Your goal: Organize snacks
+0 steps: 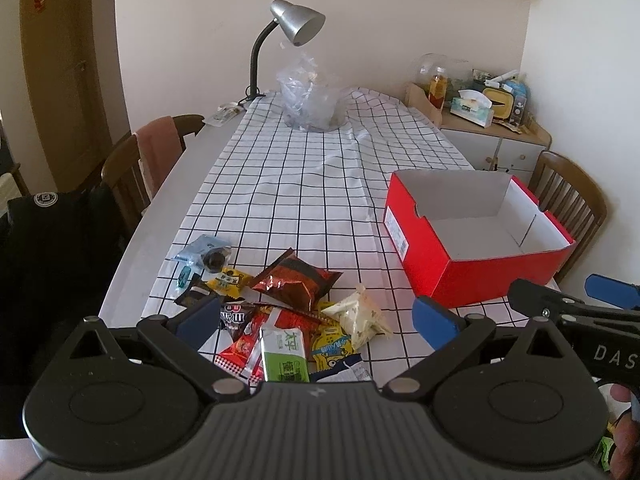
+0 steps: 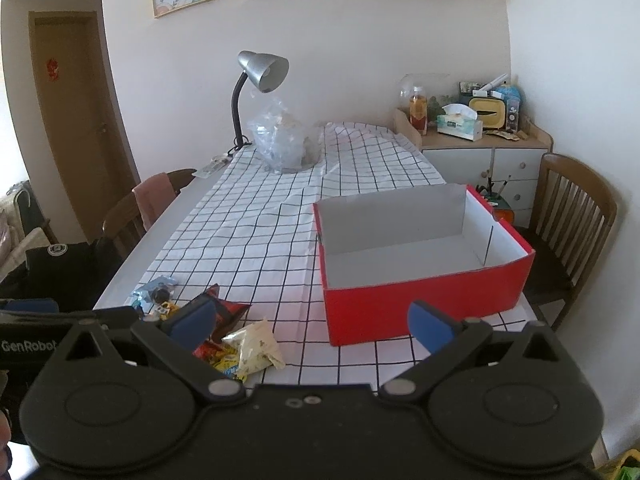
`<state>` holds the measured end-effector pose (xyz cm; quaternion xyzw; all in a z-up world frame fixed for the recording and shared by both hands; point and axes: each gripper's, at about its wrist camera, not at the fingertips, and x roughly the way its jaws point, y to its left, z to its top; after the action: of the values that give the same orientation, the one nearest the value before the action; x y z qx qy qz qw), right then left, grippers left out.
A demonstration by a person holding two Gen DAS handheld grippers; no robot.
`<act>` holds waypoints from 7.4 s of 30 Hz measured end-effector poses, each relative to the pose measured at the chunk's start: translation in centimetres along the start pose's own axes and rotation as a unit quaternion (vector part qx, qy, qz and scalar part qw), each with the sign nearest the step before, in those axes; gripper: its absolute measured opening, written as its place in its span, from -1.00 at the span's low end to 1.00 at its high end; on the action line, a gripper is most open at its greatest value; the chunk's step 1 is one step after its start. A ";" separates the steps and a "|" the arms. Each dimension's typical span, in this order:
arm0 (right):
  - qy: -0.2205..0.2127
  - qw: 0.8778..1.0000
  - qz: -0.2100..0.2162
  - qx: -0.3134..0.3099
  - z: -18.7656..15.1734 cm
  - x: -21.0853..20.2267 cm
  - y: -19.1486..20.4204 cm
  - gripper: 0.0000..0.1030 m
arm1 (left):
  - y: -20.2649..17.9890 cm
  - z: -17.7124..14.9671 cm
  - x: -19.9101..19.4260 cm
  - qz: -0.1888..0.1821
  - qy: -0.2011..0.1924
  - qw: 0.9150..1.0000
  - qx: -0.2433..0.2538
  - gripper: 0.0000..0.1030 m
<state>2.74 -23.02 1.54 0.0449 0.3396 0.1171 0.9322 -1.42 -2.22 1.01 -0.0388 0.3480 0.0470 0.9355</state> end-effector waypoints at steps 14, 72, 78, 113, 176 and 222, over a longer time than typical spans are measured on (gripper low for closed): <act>0.009 1.000 0.016 -0.004 0.1 -0.1 -0.6 0.98 | -0.5 -0.4 -0.4 0.012 0.004 1.000 -0.006 1.00; 0.125 0.985 0.098 -0.061 -4.6 6.0 -0.8 0.83 | 1.3 -4.3 3.0 0.083 0.082 0.991 -0.065 0.98; 0.151 0.974 0.117 -0.121 -6.4 8.7 2.4 0.83 | 2.9 -4.1 6.4 0.078 0.096 0.990 -0.072 0.98; 0.246 0.947 0.083 -0.189 -9.5 16.5 10.0 -0.05 | 3.5 -4.6 18.8 0.035 0.248 0.968 -0.031 -0.11; 0.138 0.990 0.001 -0.031 9.7 15.4 -17.7 -0.09 | -17.6 14.8 18.4 -0.036 0.160 0.986 0.027 -0.62; 0.131 0.989 0.049 -0.054 9.5 12.1 -13.0 0.67 | -13.6 9.7 15.7 -0.056 0.136 0.989 0.009 0.26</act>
<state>20.29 -32.62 -0.89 -0.0047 0.4490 0.1858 0.8740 18.31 -13.77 -1.39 -0.0558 0.4699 -0.0143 0.8808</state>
